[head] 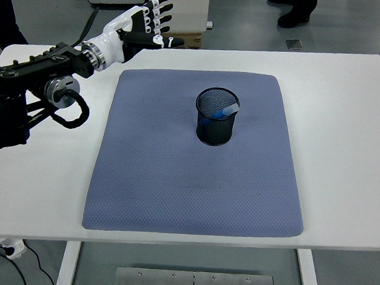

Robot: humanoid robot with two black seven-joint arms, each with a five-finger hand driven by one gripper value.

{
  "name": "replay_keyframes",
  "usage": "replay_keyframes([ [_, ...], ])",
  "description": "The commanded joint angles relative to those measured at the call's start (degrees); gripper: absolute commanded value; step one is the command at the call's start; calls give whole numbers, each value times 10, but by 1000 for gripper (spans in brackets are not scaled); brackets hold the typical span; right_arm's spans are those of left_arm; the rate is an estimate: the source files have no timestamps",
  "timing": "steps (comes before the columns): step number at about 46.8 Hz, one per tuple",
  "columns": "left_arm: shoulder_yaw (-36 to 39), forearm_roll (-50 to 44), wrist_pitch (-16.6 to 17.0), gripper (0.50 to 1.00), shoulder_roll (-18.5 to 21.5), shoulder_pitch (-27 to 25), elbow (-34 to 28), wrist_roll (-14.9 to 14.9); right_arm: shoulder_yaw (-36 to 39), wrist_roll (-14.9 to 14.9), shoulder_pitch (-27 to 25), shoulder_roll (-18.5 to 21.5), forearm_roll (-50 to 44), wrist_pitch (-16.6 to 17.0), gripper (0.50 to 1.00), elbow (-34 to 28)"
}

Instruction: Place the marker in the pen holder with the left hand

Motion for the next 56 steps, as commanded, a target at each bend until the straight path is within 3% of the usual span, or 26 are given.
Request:
replay_keyframes([
  [1, 1, 6, 25, 1000, 16, 17, 4, -2, 0, 0, 0, 0, 0, 0, 1000, 0],
  [4, -3, 9, 43, 1000, 25, 36, 9, -11, 0, 0, 0, 0, 0, 0, 1000, 0],
  [10, -56, 2, 51, 1000, 45, 88, 15, -96, 0, 0, 0, 0, 0, 0, 1000, 0],
  [12, -81, 1, 48, 1000, 56, 106, 16, -109, 0, 0, 0, 0, 0, 0, 1000, 0],
  [25, -188, 1, 42, 1000, 63, 185, 16, -109, 0, 0, 0, 0, 0, 0, 1000, 0],
  [41, -247, -27, -37, 1000, 67, 265, 16, -109, 0, 0, 0, 0, 0, 0, 1000, 0],
  [56, -257, -26, -38, 1000, 68, 279, 16, -110, 0, -1, 0, 0, -2, 0, 1000, 0],
])
